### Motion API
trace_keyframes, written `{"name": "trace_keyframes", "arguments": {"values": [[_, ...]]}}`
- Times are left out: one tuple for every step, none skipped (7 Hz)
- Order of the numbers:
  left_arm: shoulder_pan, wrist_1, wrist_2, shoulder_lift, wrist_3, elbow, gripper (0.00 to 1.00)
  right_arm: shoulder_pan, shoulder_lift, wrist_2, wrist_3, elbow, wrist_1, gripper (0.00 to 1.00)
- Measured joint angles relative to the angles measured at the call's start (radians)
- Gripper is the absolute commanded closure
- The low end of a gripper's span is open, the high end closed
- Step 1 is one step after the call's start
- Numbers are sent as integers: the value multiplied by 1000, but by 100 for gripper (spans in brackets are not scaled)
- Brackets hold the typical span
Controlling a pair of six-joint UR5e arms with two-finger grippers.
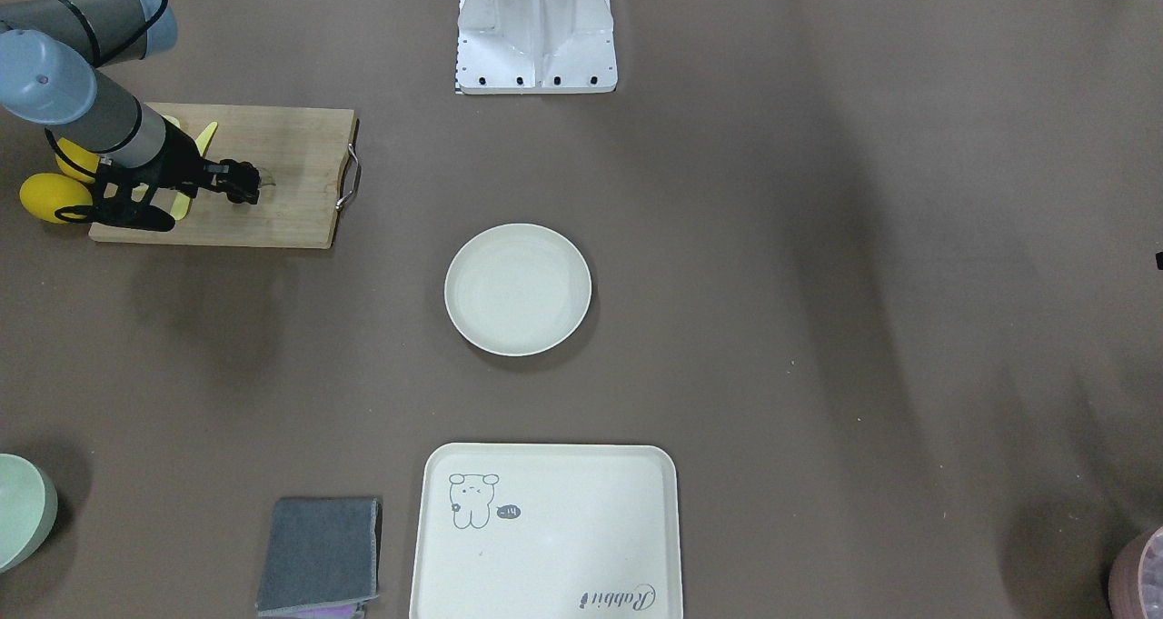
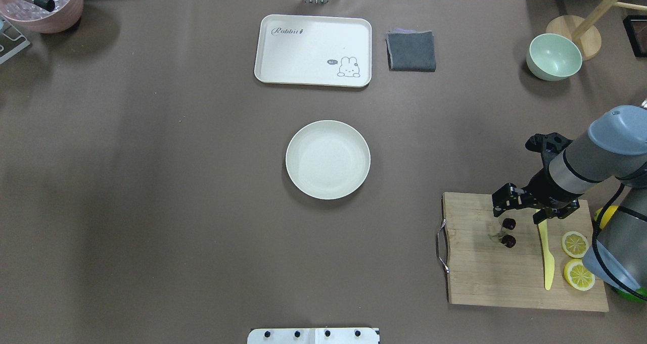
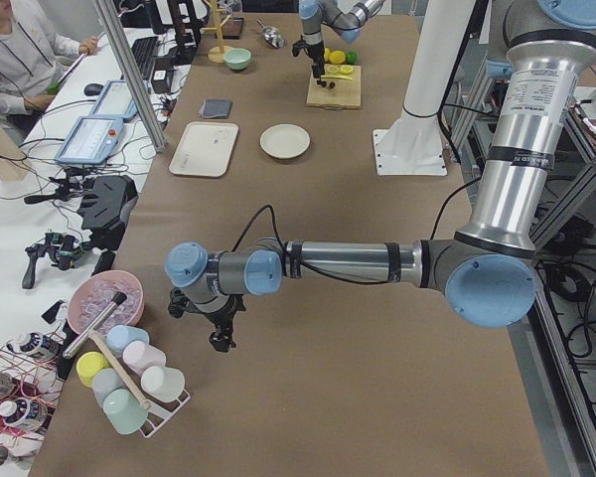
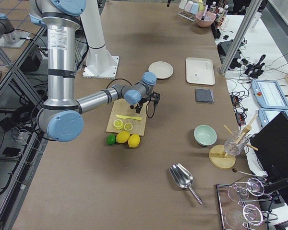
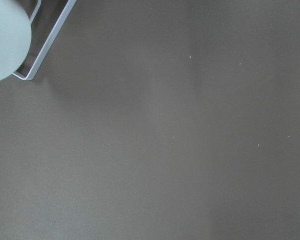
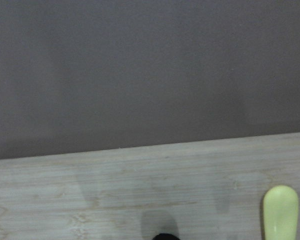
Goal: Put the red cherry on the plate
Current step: 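Lower the right gripper and close it on the cherry stems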
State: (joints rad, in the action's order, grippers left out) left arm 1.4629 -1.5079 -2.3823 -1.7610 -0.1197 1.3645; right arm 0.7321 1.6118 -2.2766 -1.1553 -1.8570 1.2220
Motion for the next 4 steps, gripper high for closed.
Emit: {"name": "trace_keyframes", "arguments": {"values": [[-1, 0, 0, 0, 0, -1, 2, -8, 0, 2, -21, 9, -23, 54], [-1, 0, 0, 0, -1, -2, 2, -13, 0, 3, -37, 12, -33, 83], [-1, 0, 0, 0, 0, -2, 2, -16, -2, 3, -54, 13, -36, 100], [-1, 0, 0, 0, 0, -2, 2, -18, -7, 2, -68, 14, -37, 100]]}}
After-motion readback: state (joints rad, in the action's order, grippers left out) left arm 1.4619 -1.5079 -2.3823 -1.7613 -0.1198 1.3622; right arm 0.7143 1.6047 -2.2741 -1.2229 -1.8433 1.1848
